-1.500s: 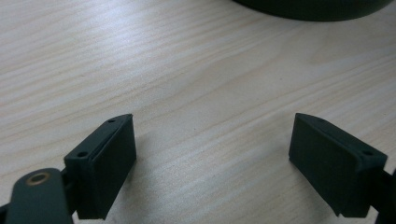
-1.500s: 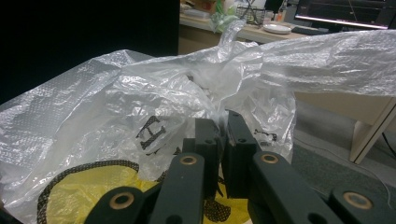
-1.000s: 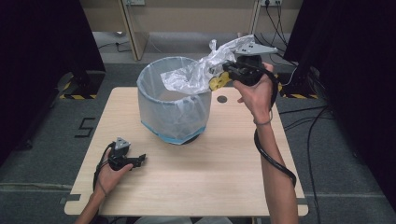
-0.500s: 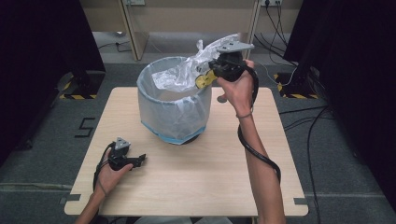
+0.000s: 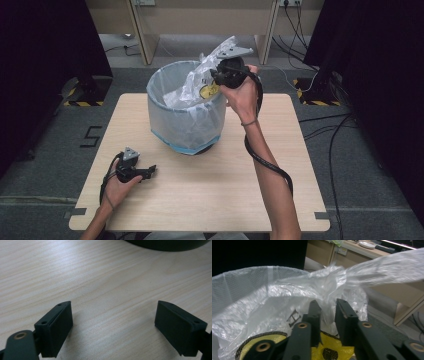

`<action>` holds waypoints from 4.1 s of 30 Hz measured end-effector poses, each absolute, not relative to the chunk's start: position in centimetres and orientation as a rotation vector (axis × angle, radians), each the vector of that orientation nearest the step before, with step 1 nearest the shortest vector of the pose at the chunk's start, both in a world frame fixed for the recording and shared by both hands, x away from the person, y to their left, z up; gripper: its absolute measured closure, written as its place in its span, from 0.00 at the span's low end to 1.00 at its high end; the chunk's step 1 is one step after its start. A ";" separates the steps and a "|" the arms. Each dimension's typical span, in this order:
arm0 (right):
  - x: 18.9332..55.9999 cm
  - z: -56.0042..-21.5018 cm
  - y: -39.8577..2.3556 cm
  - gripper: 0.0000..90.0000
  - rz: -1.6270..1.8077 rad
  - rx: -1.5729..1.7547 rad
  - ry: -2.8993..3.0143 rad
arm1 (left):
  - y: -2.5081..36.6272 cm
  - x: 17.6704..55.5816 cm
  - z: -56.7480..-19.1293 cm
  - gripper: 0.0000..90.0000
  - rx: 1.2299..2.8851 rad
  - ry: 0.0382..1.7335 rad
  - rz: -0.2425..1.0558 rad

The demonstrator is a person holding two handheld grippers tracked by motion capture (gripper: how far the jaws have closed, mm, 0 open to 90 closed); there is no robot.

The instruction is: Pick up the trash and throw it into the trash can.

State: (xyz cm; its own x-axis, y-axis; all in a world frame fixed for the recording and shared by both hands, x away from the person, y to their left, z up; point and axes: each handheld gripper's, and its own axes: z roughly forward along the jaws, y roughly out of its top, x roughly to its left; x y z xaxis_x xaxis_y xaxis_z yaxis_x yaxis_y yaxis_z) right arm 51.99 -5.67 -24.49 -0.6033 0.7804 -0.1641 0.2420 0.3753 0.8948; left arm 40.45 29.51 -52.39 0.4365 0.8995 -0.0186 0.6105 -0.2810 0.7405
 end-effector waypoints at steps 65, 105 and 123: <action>45.2 -34.3 -19.4 0.44 1.326 1.150 1.975 | 29.5 40.5 -52.4 0.16 1.999 1.266 0.543; 42.5 -42.6 -21.1 0.25 1.285 1.280 1.997 | 29.5 40.5 -52.4 0.16 1.999 1.266 0.542; 40.8 -44.9 -20.2 0.26 1.243 1.256 2.036 | 29.5 40.5 -52.4 0.16 1.999 1.266 0.542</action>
